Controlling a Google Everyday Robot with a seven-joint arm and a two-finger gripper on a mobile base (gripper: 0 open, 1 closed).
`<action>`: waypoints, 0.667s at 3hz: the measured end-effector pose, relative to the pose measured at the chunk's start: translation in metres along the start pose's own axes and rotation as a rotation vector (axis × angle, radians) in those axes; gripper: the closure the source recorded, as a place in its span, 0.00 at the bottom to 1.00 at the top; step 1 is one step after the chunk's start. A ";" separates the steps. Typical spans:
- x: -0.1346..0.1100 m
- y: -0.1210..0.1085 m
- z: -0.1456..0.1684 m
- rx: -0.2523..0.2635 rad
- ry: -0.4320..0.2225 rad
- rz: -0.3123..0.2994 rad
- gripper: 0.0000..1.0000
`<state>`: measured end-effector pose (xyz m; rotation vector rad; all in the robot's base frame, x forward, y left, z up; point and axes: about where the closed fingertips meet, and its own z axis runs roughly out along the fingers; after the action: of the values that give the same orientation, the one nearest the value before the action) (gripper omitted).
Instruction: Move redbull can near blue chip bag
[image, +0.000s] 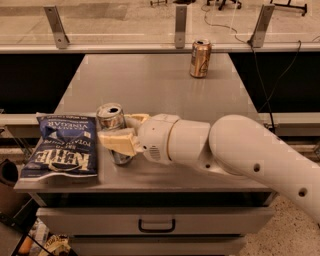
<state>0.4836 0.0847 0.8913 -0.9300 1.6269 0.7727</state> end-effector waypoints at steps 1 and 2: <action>0.000 0.000 0.000 0.000 0.000 0.000 0.36; -0.001 0.002 0.001 -0.003 0.001 -0.003 0.13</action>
Offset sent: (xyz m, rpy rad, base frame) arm 0.0000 0.0001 0.0000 -0.0001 0.0000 0.0001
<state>0.4827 0.0866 0.8918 -0.9345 1.6254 0.7730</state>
